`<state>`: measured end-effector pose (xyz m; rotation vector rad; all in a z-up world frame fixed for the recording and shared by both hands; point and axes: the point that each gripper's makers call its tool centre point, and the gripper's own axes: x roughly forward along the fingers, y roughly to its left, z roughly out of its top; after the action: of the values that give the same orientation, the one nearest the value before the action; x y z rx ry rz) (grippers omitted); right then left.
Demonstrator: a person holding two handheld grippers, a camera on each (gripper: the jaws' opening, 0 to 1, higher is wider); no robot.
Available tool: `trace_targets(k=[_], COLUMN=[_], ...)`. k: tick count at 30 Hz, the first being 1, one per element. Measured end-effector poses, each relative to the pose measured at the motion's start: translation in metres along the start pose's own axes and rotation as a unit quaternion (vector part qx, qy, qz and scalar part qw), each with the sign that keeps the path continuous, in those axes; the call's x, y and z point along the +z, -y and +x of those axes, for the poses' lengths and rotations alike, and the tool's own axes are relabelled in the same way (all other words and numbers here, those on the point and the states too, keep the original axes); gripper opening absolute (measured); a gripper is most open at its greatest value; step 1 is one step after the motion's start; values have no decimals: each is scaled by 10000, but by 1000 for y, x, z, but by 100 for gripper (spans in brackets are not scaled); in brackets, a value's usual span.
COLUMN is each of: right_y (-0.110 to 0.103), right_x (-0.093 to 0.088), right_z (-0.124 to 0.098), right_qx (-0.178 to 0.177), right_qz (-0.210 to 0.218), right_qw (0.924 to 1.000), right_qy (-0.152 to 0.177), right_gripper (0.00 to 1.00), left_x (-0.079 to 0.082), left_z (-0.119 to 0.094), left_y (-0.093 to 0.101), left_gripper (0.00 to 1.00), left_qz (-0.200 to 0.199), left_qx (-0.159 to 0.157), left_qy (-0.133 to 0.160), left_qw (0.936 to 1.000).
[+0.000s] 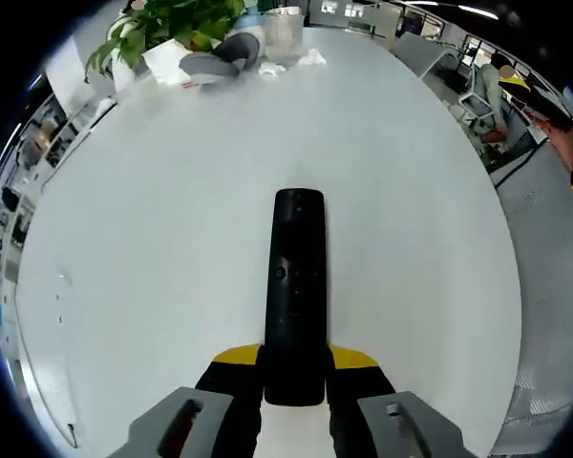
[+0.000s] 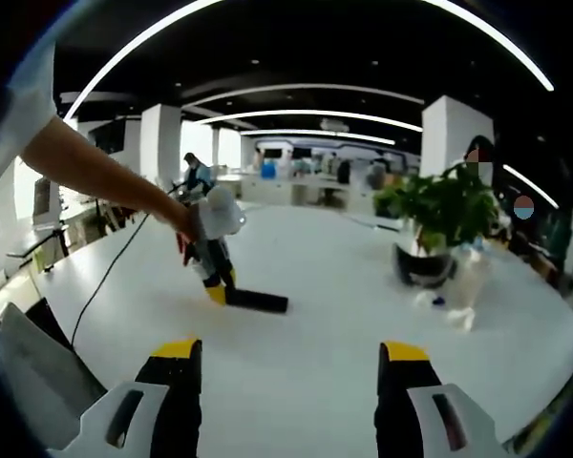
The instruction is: Press the specified remote control buttons in sequence, fully releasing each button before pressing the next.
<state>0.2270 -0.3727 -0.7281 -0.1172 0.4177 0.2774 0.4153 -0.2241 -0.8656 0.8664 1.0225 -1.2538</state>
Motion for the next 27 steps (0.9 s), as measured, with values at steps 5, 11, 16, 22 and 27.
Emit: trace_targets(k=[5, 11, 16, 22, 27], right_y=[0, -2, -2, -3, -2], right_x=[-1, -3, -4, -5, -5], right_z=[2, 4, 6, 6, 6], right_qx=[16, 31, 27, 14, 4], right_qz=[-12, -40, -62, -83, -76], right_qw=[10000, 9999, 9999, 9999, 9999], right_qy=[-34, -89, -122, -134, -135], right_gripper=[73, 73, 73, 73, 73], left_x=[2, 4, 3, 4, 6], left_z=[2, 4, 4, 4, 4], left_y=[-10, -20, -27, -37, -45], left_gripper=[24, 24, 24, 24, 24], left_qz=[51, 109, 188, 213, 238], left_qx=[-34, -17, -36, -43, -43], left_qy=[-22, -47, -162, -227, -356], left_qw=[10000, 9999, 9997, 9995, 9991])
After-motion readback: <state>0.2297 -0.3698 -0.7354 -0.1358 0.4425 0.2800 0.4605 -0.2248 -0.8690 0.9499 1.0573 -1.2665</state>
